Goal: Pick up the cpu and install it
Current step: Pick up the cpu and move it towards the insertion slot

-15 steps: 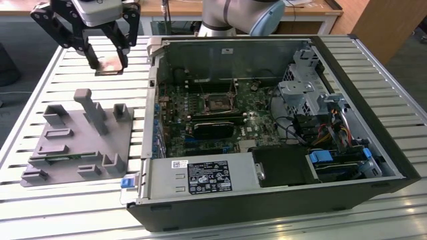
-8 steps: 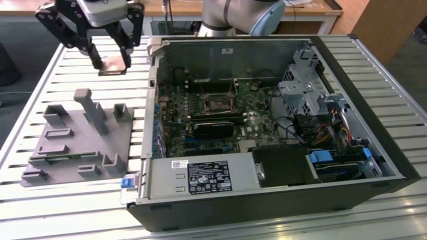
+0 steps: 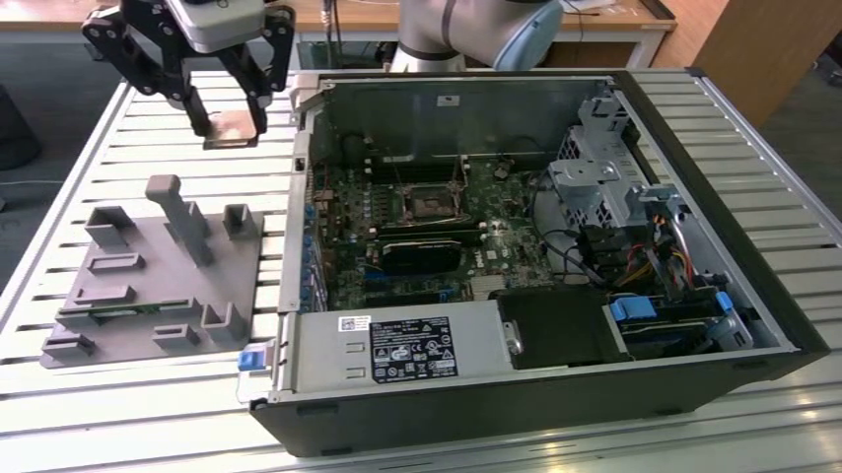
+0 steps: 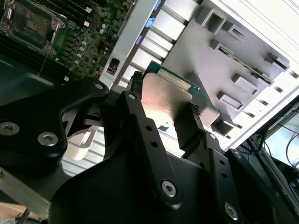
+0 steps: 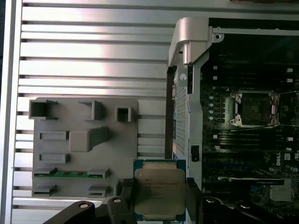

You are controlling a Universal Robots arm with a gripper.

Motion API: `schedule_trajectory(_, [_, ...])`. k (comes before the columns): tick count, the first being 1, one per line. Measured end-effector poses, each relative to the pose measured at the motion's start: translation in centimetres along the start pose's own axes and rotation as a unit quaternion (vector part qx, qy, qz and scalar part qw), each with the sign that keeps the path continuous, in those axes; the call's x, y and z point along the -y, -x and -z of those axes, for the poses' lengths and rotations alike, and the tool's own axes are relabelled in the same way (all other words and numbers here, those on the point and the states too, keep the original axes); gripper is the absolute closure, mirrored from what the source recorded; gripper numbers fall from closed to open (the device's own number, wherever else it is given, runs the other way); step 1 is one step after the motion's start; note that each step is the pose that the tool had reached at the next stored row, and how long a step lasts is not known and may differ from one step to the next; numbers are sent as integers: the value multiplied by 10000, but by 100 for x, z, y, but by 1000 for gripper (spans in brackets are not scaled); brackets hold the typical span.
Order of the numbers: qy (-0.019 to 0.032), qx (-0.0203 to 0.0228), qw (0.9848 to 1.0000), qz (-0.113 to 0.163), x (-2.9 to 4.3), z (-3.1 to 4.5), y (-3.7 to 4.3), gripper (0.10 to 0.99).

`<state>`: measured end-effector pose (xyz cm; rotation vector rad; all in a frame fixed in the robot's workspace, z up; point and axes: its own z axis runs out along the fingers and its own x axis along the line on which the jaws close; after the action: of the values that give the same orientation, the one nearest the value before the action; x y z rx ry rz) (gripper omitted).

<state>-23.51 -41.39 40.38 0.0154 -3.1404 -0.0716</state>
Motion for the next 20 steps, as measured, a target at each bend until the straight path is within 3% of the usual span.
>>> schedule_trajectory(20, [0, 0, 10000, 0, -3, -7, 194, 561])
